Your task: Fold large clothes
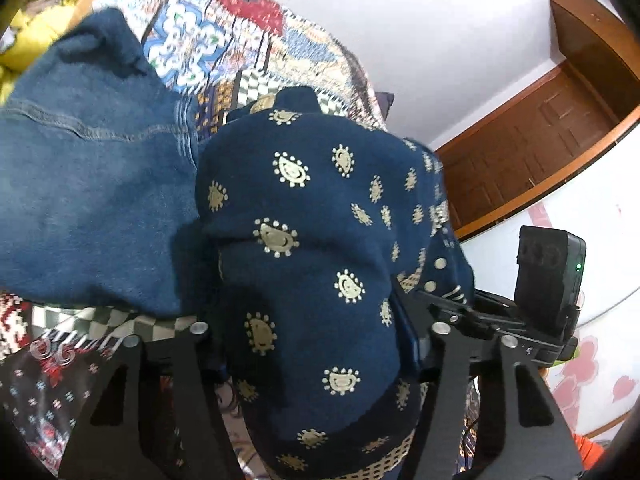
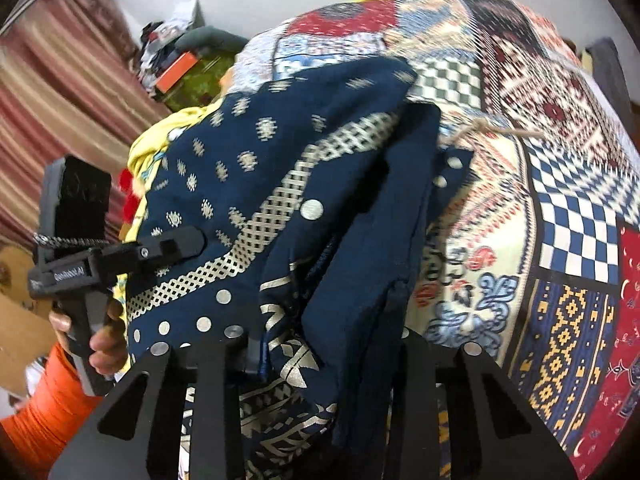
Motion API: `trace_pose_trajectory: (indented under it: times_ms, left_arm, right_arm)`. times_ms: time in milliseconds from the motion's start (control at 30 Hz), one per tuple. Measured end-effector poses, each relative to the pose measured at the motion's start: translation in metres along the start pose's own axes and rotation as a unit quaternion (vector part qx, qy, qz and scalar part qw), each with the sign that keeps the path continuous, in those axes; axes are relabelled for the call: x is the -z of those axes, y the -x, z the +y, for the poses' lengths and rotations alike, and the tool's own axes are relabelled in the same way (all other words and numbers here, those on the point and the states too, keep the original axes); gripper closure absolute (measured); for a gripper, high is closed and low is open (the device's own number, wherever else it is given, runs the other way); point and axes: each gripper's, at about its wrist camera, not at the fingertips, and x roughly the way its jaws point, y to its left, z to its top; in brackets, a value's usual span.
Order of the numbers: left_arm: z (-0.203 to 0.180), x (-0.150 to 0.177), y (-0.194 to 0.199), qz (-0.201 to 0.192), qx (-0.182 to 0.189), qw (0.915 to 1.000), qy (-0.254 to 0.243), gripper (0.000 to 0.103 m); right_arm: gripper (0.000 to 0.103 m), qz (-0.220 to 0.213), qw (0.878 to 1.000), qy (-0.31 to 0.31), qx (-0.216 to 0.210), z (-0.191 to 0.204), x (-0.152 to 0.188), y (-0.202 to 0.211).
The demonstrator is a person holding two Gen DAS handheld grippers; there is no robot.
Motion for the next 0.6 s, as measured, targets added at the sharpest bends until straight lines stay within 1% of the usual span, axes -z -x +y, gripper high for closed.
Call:
trace_pose_trajectory:
  times_ms: [100,200,233,367,500,600]
  left_arm:
    - [-0.005,-0.001,0.024,-0.016,-0.002,0.9998,-0.012,0.045]
    - [-0.008,-0.011,0.053,-0.036,-0.010,0.9989,-0.029,0.045]
    - [-0.008,-0.016,0.065,-0.045,-0.015,0.9982,-0.035,0.045]
    - [-0.005,-0.040,0.106,-0.078,-0.029,0.9953,-0.050,0.045]
    - [0.007,-0.067,0.129,-0.100,-0.044,0.9924,-0.056,0.045]
    - [0.026,-0.089,0.133,-0.105,-0.055,0.9914,-0.056,0.045]
  right_arm:
    - [0.076,-0.009,1.000,0.004,-0.007,0.015,-0.006,0.002]
    - [0.076,-0.028,0.999,0.033,-0.003,0.037,-0.015,0.012]
    - [0.076,-0.044,0.998,0.048,0.000,0.044,-0.018,0.013]
    - [0.076,-0.072,0.995,0.063,-0.017,0.067,-0.041,0.017]
    - [0.076,-0.105,0.991,0.077,-0.026,0.086,-0.063,0.008]
    - [0.076,-0.109,0.991,0.073,-0.032,0.092,-0.079,-0.010]
